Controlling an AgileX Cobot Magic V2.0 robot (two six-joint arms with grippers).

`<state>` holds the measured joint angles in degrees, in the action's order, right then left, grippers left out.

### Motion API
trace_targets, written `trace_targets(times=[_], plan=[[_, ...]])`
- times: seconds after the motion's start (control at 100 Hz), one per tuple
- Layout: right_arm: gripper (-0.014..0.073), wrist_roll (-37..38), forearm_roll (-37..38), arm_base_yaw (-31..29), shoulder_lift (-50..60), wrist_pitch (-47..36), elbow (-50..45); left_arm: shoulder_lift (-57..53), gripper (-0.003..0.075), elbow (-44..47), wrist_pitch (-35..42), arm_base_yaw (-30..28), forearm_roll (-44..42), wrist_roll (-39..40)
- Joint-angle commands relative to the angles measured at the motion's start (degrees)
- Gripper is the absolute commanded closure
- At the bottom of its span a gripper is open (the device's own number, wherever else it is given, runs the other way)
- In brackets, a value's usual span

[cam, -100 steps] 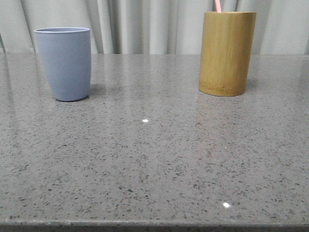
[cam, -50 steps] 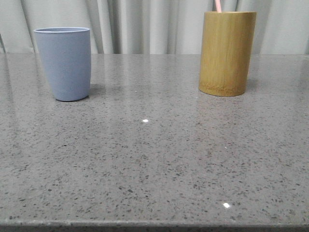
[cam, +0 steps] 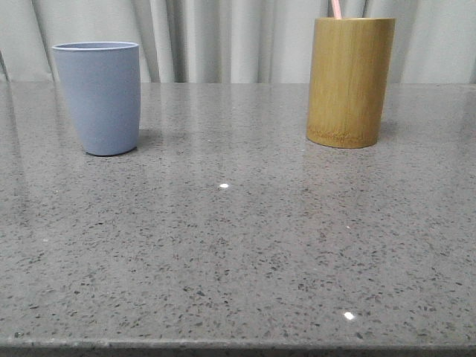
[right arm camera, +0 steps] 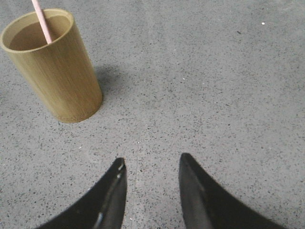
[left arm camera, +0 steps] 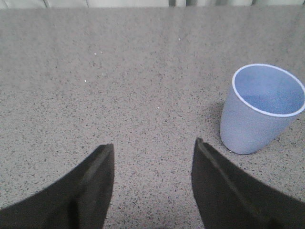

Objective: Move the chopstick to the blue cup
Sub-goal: 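Lower the left gripper around the rim of the light blue cup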

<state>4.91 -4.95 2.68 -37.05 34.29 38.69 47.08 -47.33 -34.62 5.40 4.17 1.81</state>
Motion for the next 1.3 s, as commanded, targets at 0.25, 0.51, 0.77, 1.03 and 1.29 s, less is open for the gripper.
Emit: trace_targets(times=[0.25, 0.51, 0.77, 1.03, 1.29], plan=[[0.0301, -0.49, -0.23, -0.40, -0.39, -4.15, 1.94, 14.93, 0.0264, -14.60, 0.50, 4.20, 5.47, -3.72], [0.0301, -0.49, -0.23, -0.40, -0.39, -4.15, 1.94, 27.55, 0.0269, -26.81, -6.86, 10.33, 5.61, -3.72], [0.0301, -0.49, -0.23, -0.40, -0.39, -4.15, 1.94, 38.07, 0.0270, -36.81, -14.97, 11.53, 6.16, -3.72], [0.0301, -0.49, -0.23, -0.40, -0.39, -4.15, 1.94, 42.95, 0.0278, -38.60, -16.60, 11.53, 6.16, -3.72], [0.0301, -0.49, -0.23, -0.40, -0.39, -4.15, 1.94, 46.19, 0.0286, -38.60, -17.11, 11.53, 6.25, -3.72]])
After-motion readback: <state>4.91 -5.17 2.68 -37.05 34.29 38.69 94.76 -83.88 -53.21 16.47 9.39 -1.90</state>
